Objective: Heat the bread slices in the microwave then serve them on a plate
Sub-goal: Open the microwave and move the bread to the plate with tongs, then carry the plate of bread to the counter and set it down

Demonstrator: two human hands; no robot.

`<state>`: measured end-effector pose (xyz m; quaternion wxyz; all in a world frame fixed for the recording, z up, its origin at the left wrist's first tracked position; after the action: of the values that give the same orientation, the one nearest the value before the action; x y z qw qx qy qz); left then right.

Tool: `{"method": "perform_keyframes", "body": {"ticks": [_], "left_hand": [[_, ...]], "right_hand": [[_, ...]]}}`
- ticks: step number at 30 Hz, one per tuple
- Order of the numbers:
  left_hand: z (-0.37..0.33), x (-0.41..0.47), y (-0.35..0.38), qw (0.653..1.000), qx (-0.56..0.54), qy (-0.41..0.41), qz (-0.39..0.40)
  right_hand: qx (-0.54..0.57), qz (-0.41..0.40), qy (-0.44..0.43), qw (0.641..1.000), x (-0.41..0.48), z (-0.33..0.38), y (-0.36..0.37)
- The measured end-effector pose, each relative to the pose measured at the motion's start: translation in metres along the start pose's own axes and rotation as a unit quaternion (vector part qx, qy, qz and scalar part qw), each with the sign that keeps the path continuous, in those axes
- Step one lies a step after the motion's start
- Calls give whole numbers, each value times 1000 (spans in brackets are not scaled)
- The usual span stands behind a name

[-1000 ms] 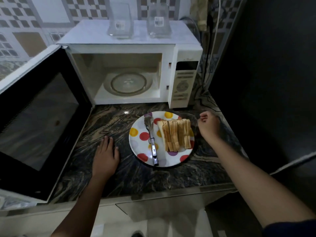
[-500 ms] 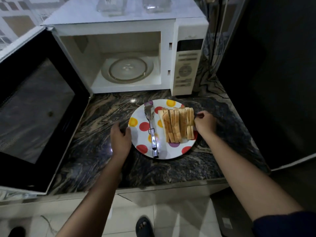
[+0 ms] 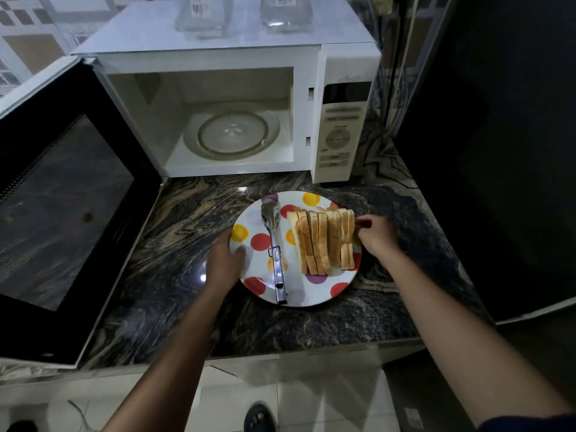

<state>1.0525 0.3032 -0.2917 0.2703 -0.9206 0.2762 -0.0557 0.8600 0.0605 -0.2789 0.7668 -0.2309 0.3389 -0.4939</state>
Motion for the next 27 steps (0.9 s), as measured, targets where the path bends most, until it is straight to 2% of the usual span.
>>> {"method": "perform_keyframes", "body": {"ticks": [9, 14, 22, 27], "left_hand": [[4, -11, 4, 986, -137, -36, -90], [4, -16, 4, 975, -191, -43, -101], [13, -36, -2, 955, -257, -65, -133], [10, -62, -9, 944, -291, -58, -144]], "right_hand": [[81, 22, -7, 996, -17, -1, 13], [180, 53, 19, 982, -29, -6, 26], [283, 52, 12, 958, -49, -12, 29], [300, 54, -8, 953, -67, -17, 25]]}}
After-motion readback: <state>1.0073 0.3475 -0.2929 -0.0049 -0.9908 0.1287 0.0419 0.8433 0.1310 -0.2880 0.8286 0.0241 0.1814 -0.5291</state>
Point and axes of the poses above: each hand's wrist, its own x-axis towards the middle knuckle, its own y-axis out of the palm, z = x × y, the point moved 6 cm from there along x, towards the middle knuckle, and after that the axes turned 7 degrees about y, right-handed, at the moved point
